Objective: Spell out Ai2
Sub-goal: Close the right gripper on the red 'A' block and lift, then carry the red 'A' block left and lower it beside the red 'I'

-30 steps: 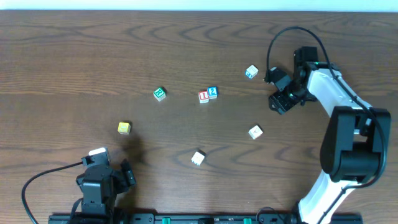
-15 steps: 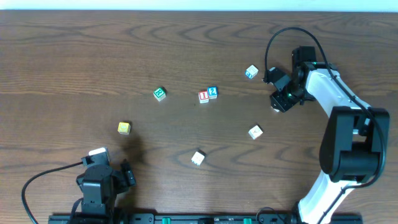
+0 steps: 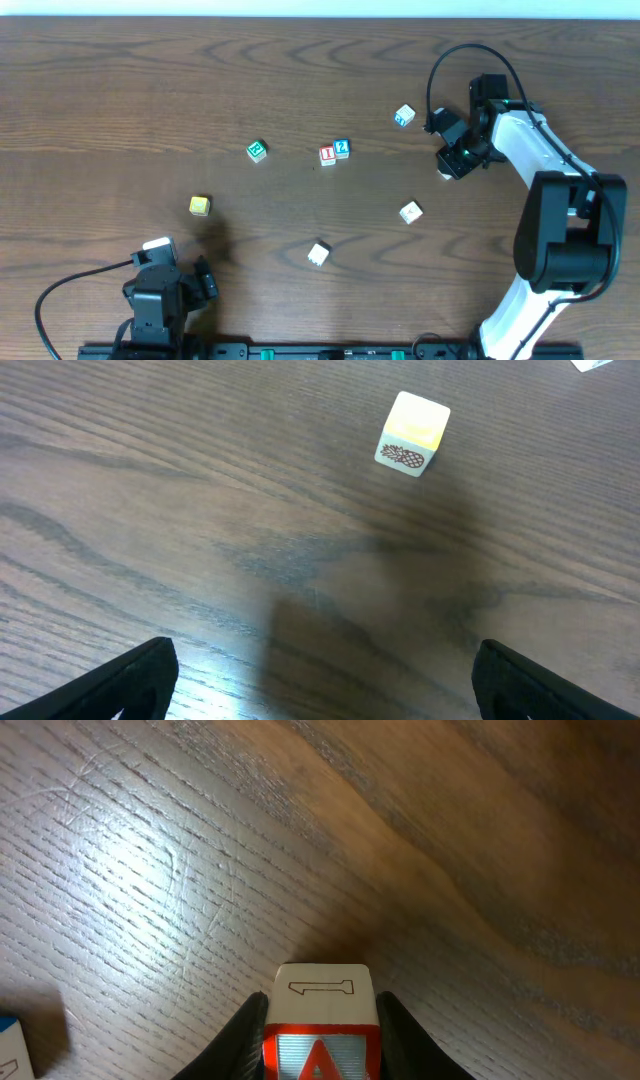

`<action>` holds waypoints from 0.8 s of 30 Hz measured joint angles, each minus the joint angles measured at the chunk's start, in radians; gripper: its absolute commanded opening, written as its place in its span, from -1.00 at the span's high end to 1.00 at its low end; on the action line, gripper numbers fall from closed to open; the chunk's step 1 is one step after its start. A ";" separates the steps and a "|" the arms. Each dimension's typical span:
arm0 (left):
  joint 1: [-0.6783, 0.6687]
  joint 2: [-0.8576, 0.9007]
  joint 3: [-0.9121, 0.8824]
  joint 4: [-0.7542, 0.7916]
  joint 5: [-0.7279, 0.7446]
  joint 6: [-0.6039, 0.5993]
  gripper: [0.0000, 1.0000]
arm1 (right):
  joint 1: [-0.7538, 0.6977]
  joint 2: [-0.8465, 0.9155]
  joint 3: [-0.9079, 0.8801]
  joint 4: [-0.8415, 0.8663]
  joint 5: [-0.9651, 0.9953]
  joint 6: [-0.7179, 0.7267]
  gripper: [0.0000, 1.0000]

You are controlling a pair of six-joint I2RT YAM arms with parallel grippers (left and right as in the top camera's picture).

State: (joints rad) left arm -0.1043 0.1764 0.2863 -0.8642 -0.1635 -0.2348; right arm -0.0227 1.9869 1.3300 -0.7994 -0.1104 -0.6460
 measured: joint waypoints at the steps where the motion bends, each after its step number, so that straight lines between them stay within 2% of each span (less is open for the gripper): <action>1: 0.000 0.000 0.000 0.000 0.000 0.000 -0.91 | 0.000 0.000 0.000 0.001 0.000 0.005 0.64; 10: 0.000 0.000 0.000 0.000 0.000 0.000 -0.91 | 0.039 0.000 0.002 0.037 0.011 0.110 0.97; 17: 0.000 0.000 0.000 0.000 0.000 0.000 -0.90 | 0.171 0.002 0.138 0.060 0.013 0.259 0.97; 24: 0.000 0.000 0.000 0.000 0.000 0.000 -0.91 | 0.327 0.002 0.349 0.217 0.013 0.479 0.98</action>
State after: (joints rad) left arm -0.1043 0.1764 0.2863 -0.8642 -0.1635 -0.2348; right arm 0.3038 1.9888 1.6791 -0.5827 -0.0978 -0.1669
